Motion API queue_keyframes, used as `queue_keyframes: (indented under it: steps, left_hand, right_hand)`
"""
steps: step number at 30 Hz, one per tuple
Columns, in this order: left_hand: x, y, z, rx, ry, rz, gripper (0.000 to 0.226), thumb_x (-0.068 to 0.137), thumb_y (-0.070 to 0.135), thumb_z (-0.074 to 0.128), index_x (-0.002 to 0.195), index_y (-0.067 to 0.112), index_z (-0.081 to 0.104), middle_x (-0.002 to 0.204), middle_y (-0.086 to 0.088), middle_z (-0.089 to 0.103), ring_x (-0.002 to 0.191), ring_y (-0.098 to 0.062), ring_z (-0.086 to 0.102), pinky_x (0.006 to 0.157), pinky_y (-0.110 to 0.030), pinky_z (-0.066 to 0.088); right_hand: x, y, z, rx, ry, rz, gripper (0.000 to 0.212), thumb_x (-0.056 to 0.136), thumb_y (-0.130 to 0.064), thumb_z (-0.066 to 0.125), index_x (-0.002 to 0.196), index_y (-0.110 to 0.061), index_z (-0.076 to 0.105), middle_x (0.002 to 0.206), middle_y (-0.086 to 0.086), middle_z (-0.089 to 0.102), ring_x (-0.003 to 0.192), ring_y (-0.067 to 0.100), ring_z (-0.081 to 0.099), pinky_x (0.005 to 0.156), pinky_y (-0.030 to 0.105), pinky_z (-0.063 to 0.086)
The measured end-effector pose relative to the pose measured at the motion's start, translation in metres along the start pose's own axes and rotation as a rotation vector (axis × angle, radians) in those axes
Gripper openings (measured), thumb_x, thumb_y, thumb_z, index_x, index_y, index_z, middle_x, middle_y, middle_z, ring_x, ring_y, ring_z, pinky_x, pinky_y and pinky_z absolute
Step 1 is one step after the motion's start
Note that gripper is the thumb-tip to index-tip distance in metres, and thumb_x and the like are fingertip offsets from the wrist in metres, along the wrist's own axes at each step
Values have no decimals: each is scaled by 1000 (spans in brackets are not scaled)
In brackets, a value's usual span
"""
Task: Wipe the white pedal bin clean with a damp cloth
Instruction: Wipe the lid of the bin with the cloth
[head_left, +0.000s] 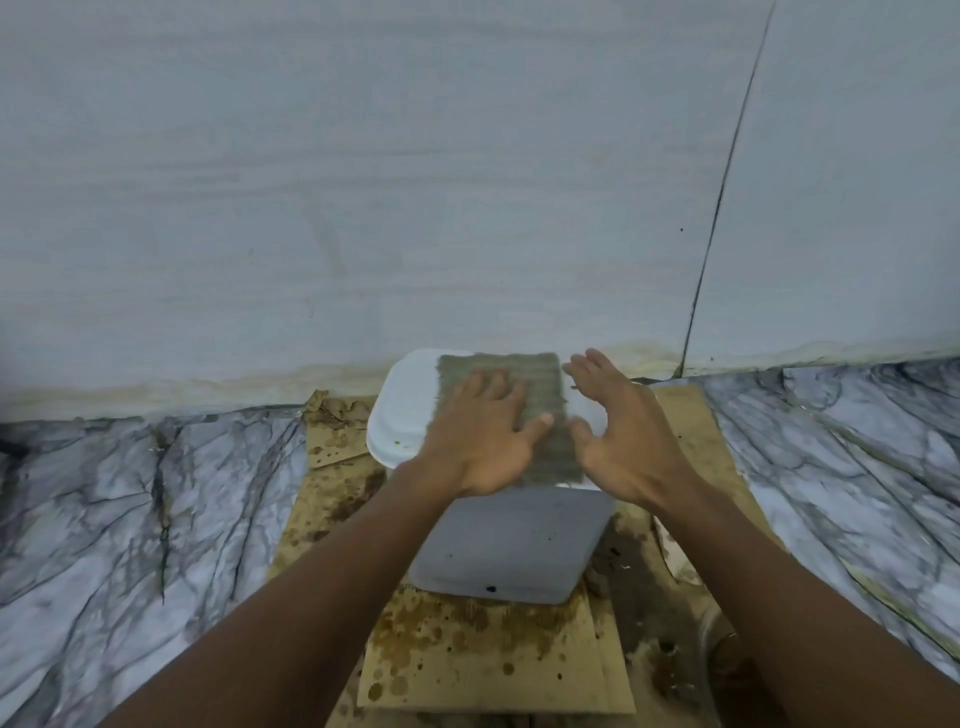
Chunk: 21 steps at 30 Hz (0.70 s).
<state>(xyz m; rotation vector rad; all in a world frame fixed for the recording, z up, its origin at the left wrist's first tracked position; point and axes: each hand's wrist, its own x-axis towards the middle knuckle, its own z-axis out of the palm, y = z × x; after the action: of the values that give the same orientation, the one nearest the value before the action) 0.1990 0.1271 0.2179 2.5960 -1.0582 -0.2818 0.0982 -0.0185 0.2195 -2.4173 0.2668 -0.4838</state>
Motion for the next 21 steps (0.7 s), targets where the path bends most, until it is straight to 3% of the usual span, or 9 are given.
queue_keyframes:
  steps: [2,3,5,8,13,21]
  left_hand:
    - [0,-4,-8,-289,74,18,60,103,49,38,157,24,30,164,1,27,151,-19,22,123,-39,20]
    - [0,-14,-14,-358,196,-5,53,103,43,42,152,22,40,157,1,40,145,-20,37,118,-36,29]
    - [0,-40,-26,-264,397,-75,47,103,32,43,146,16,50,150,-4,51,138,-23,46,114,-34,34]
    - [-4,-73,-29,-75,324,-119,46,107,21,35,151,8,41,157,-11,39,147,-25,31,119,-35,23]
    - [-4,-87,-15,9,284,-43,51,109,29,26,156,9,29,165,-10,23,154,-21,11,122,-33,12]
    - [-1,-87,-11,28,323,-35,50,109,26,25,155,8,30,164,-10,24,154,-23,13,118,-24,4]
  right_hand:
    - [6,-15,8,-36,-22,-31,61,97,-20,50,155,-19,31,164,-8,18,152,5,5,120,24,7]
    - [9,-22,12,-58,-57,-42,61,99,-19,47,156,-20,27,165,-9,14,152,4,0,120,25,5]
    - [16,-33,22,-131,-132,-65,59,103,-23,42,158,-19,22,167,-7,5,152,6,-7,122,31,1]
    - [29,-45,42,-245,-208,-92,58,106,-38,32,158,-19,18,168,-2,1,153,12,-13,122,38,-5]
    - [38,-44,74,-451,-321,-108,61,104,-51,13,159,-25,9,168,3,1,154,21,-8,123,56,-4]
    - [48,-9,51,-454,-314,18,63,101,-61,11,158,-35,3,167,-6,-5,153,13,-11,124,49,-8]
